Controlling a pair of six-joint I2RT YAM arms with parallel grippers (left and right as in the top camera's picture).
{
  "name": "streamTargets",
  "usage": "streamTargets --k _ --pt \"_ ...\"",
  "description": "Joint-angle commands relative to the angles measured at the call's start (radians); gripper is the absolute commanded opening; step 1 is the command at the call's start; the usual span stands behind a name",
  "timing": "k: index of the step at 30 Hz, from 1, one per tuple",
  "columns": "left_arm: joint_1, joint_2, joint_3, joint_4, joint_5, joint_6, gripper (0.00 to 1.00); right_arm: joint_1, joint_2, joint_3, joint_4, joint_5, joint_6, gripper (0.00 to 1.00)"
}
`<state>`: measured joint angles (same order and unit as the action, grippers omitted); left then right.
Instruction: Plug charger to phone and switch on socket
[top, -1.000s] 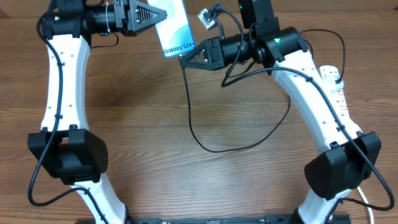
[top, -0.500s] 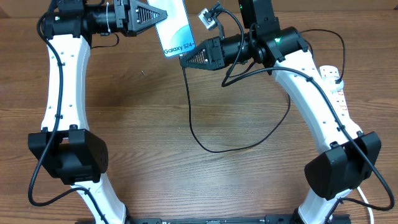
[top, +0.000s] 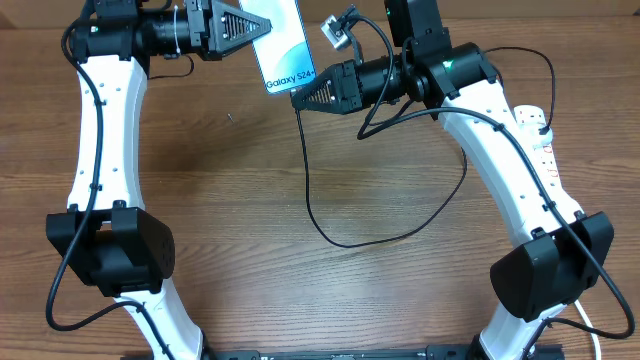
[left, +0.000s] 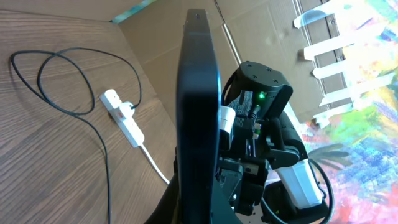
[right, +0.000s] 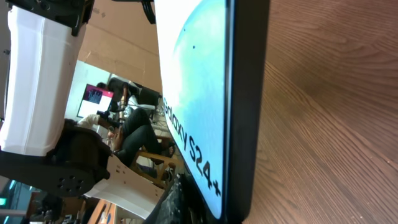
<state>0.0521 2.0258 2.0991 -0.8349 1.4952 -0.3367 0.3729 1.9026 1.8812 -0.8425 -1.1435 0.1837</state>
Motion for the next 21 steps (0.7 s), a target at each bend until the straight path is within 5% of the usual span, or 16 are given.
streamTargets --k 1,8,11,20,21 --pt "-0.034 -0.002 0.012 -0.018 0.088 0.027 0.04 -0.010 -0.040 0.029 0.022 0.036 -0.002 0.07" --pt "-0.034 -0.002 0.012 -0.025 0.087 0.049 0.04 -0.027 -0.040 0.029 0.014 0.035 -0.001 0.13" --pt "-0.034 -0.002 0.012 -0.024 0.087 0.053 0.04 -0.028 -0.040 0.029 0.002 0.035 -0.002 0.38" --pt "-0.032 -0.002 0.012 -0.012 0.086 0.053 0.04 -0.028 -0.040 0.029 -0.008 0.035 -0.002 0.50" --pt "-0.031 -0.002 0.012 0.000 0.082 0.053 0.04 -0.028 -0.040 0.029 -0.010 0.035 -0.002 0.58"
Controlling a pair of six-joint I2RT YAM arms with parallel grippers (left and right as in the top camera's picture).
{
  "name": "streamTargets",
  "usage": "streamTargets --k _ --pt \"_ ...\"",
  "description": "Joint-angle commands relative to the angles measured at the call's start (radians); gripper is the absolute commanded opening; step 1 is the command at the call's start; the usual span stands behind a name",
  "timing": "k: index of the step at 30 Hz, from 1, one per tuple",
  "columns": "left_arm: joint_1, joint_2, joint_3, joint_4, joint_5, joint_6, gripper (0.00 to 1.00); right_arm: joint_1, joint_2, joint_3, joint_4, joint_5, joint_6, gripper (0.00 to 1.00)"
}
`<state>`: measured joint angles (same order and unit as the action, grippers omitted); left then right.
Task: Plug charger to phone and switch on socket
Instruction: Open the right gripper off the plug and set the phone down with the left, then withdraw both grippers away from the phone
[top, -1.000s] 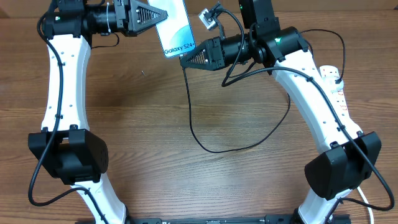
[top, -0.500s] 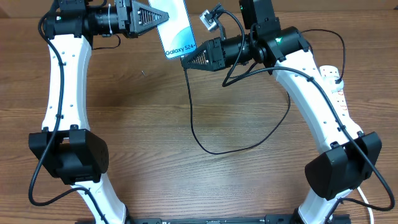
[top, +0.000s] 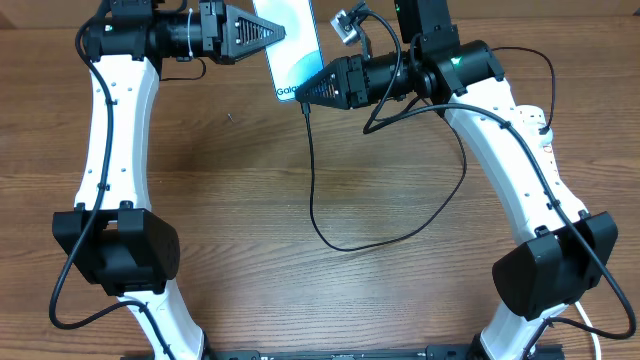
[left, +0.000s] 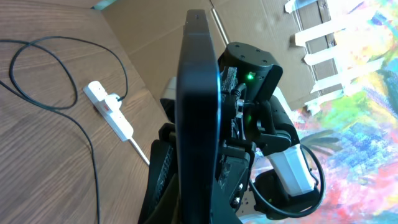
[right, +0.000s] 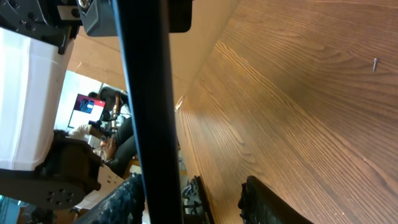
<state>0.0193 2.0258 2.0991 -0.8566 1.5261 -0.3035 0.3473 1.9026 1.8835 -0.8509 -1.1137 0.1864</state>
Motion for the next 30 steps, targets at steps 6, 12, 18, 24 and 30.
streamTargets --k 6,12,18,24,30 --pt "0.014 -0.002 0.012 0.015 -0.023 0.021 0.04 -0.010 -0.040 0.027 -0.027 0.006 -0.004 0.85" --pt "0.014 -0.002 0.011 -0.208 -0.302 0.165 0.04 -0.093 -0.040 0.027 -0.128 0.103 -0.004 1.00" --pt "-0.016 0.009 0.011 -0.425 -0.561 0.309 0.04 -0.179 -0.040 0.027 -0.273 0.348 -0.004 1.00" --pt "-0.060 0.077 0.010 -0.480 -0.619 0.345 0.04 -0.197 -0.040 0.024 -0.364 0.510 -0.004 1.00" --pt "-0.068 0.210 0.010 -0.465 -0.616 0.364 0.04 -0.197 -0.040 -0.013 -0.373 0.519 -0.004 1.00"
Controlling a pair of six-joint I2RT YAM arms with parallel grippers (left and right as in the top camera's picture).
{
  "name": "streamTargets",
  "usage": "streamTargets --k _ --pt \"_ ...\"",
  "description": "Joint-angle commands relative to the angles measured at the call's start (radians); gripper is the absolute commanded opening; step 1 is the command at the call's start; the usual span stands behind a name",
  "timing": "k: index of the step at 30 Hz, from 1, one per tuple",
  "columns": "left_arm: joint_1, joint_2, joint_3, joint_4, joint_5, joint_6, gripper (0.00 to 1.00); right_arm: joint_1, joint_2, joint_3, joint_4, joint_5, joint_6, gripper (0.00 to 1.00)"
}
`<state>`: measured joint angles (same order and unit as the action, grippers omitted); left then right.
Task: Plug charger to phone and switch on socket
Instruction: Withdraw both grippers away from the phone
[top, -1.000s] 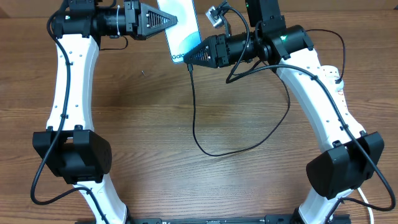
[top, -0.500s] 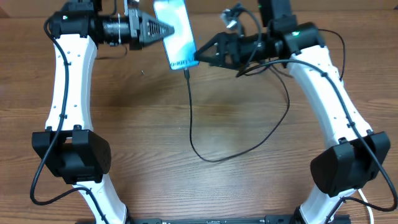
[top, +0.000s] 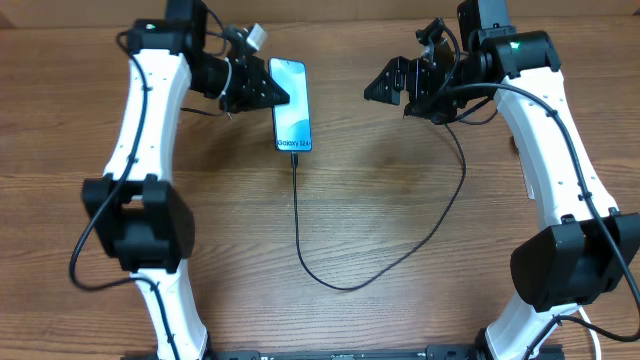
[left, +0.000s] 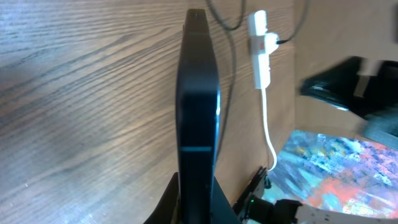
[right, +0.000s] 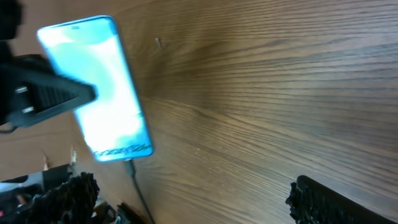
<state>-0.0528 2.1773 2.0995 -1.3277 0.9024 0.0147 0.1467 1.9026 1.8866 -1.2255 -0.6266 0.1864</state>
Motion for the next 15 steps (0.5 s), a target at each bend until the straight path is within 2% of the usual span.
streamTargets --k 1,3,9,15 --pt "0.005 0.078 0.010 0.007 0.016 0.054 0.04 0.003 -0.040 -0.021 0.000 0.032 -0.004 1.00" --pt "0.005 0.140 0.010 0.009 0.057 0.089 0.04 0.003 -0.040 -0.032 0.002 0.032 -0.004 1.00" --pt "0.002 0.257 0.010 0.001 0.073 0.091 0.04 0.003 -0.040 -0.034 0.005 0.032 -0.004 1.00" --pt "0.002 0.317 0.010 -0.007 0.108 0.100 0.04 0.003 -0.040 -0.034 0.004 0.032 -0.004 1.00"
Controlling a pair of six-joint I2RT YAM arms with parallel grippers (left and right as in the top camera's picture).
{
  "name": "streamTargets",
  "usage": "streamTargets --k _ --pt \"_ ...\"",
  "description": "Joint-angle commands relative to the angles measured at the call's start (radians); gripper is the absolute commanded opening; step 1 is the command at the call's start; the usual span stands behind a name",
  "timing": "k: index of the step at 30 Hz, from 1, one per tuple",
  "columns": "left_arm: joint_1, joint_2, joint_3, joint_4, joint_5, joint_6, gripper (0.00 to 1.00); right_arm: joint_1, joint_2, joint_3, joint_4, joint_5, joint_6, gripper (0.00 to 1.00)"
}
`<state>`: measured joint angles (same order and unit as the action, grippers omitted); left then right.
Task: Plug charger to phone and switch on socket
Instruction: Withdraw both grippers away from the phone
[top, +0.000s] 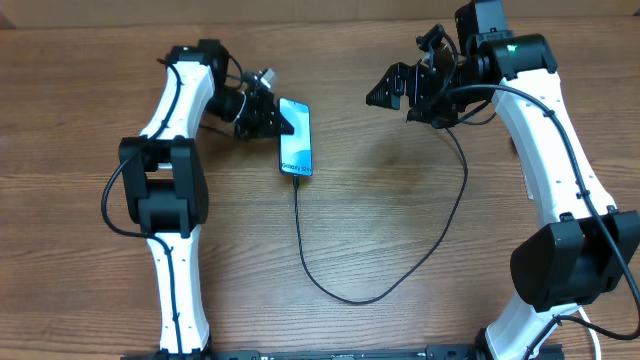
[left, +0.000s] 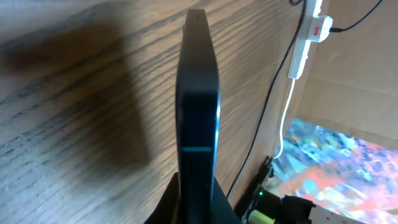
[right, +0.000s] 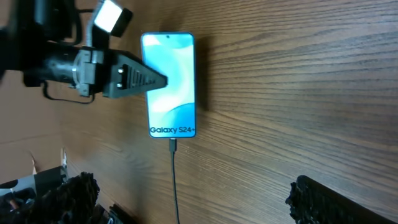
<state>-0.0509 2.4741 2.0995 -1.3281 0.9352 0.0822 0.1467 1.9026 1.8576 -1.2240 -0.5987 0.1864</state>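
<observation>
The phone (top: 296, 137), its light blue screen up and reading Galaxy S24+, is at the far left of centre on the wooden table (top: 400, 220), low over it or on it, I cannot tell which. My left gripper (top: 283, 125) is shut on its left edge. The black charger cable (top: 297, 230) is plugged into its near end and loops right. In the left wrist view the phone (left: 198, 93) shows edge on, with the white socket strip (left: 316, 28) and its red switch beyond. My right gripper (top: 378, 92) hangs open and empty to the phone's right. The right wrist view looks down on the phone (right: 169, 84).
The cable's loop (top: 350, 298) lies across the middle of the table and runs up under my right arm (top: 545, 170). A cardboard wall (left: 367, 68) stands behind the socket strip.
The phone, still in my left gripper, has shifted a little nearer and lower, and the left arm has swung round. My right gripper stays open in about the same place.
At first both grippers met at the far edge, the left holding the phone up and the right at its bottom end with the cable. Later the right gripper was open and off to the right, the cable plugged into the phone. The left gripper now holds the phone low.
</observation>
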Motion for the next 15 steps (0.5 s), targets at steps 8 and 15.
streamTargets --k 8,15 --pt "-0.005 0.025 0.010 0.013 -0.031 0.052 0.04 0.004 -0.040 -0.005 -0.010 0.003 -0.004 1.00" --pt "-0.009 0.025 0.010 0.045 -0.086 0.025 0.09 0.004 -0.040 -0.005 -0.015 0.003 -0.004 1.00"
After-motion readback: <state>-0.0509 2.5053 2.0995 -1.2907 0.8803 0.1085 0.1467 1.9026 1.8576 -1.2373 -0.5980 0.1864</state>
